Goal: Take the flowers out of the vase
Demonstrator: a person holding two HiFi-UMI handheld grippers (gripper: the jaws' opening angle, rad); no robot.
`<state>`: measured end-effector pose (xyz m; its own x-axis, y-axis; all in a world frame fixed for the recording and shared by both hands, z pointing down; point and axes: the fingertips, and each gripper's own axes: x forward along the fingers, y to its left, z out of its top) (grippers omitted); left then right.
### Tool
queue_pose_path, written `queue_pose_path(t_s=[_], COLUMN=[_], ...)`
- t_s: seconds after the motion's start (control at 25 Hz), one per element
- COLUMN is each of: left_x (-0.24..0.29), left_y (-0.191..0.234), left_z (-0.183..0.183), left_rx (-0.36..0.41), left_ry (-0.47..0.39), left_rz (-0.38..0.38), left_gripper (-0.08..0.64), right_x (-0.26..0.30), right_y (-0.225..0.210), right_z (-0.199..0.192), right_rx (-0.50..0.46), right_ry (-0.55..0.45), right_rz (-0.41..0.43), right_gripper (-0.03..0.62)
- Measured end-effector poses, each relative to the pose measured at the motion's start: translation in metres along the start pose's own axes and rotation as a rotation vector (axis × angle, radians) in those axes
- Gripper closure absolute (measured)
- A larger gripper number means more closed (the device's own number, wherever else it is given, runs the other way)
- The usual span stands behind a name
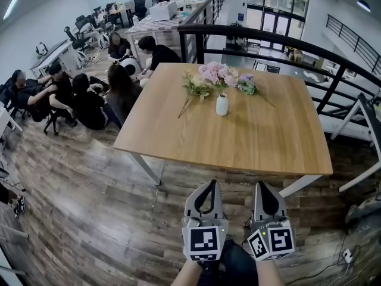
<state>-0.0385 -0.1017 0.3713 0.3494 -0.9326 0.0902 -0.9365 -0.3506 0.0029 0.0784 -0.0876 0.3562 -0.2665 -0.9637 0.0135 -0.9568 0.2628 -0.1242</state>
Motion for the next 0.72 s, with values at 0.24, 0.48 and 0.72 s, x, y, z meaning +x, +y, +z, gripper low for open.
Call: queue_pose_path(t_s=[0.24, 0.48, 0.72], left_x=[0.018, 0.049, 0.098], left_y=[-0.001, 0.001, 0.003], left_z=[-0.002, -0.001, 0.002], left_rx=[-0.006, 0.001, 0.006], left_ry=[0.008, 0.008, 0.018], left_rz=[-0.001, 0.014, 0.035], left_gripper=[0.526, 0.526, 0.526], right_x=[0.013, 0.043, 0.086], right_y=[-0.008, -0.026, -0.050], right_z=[-0.003, -0.003, -0.001], right_rx=[0.003, 0.005, 0.011], right_ry=[0.007, 0.009, 0.014], right_rz=[0.008, 0.027, 0.056], right_gripper=[0.597, 0.597, 0.597])
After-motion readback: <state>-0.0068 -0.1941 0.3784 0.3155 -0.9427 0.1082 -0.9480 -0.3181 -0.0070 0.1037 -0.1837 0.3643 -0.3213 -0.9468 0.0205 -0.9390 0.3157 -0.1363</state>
